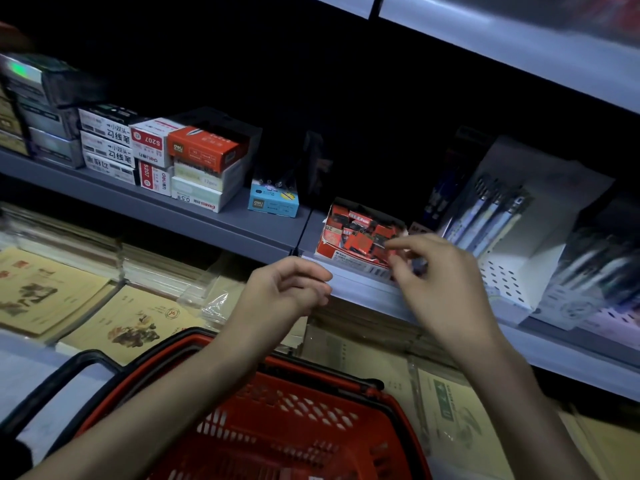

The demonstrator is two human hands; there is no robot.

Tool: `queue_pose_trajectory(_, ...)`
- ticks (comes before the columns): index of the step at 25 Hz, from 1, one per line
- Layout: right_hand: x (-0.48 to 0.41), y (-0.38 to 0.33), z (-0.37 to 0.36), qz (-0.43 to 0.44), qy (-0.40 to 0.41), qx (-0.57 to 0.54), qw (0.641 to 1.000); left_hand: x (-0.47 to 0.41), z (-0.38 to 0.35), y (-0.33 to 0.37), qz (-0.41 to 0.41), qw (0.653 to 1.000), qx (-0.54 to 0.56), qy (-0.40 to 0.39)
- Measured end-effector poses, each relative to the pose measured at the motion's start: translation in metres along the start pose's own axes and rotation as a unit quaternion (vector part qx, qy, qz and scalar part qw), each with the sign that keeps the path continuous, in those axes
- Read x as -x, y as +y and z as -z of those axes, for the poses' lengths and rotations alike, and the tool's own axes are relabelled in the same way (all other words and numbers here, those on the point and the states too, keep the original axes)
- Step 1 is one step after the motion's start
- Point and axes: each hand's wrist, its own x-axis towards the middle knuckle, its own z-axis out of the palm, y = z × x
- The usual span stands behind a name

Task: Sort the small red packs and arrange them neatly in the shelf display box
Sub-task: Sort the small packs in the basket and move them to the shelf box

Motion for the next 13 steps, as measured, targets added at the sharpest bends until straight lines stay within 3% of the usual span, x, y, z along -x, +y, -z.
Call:
queue_pose_trajectory(3,0.03,-0.011,-0.003,0.03,-0.029,-0.003,0.999,0.007,0.0,-0.01,-0.084,0.987,-0.139,-0.017)
queue_pose_trajectory(7,0.066,-0.015,-0.004,0.114,0.031,0.055,0.992,0.023,0.013,-0.021,-0.181,0.911,-0.369,-0.045)
queue_pose_trajectory(13,0.116,0.008,-0.034,0.087,-0.141,0.094,0.982,0.05,0.034,-0.045,-0.174,0.8,-0.566,-0.094)
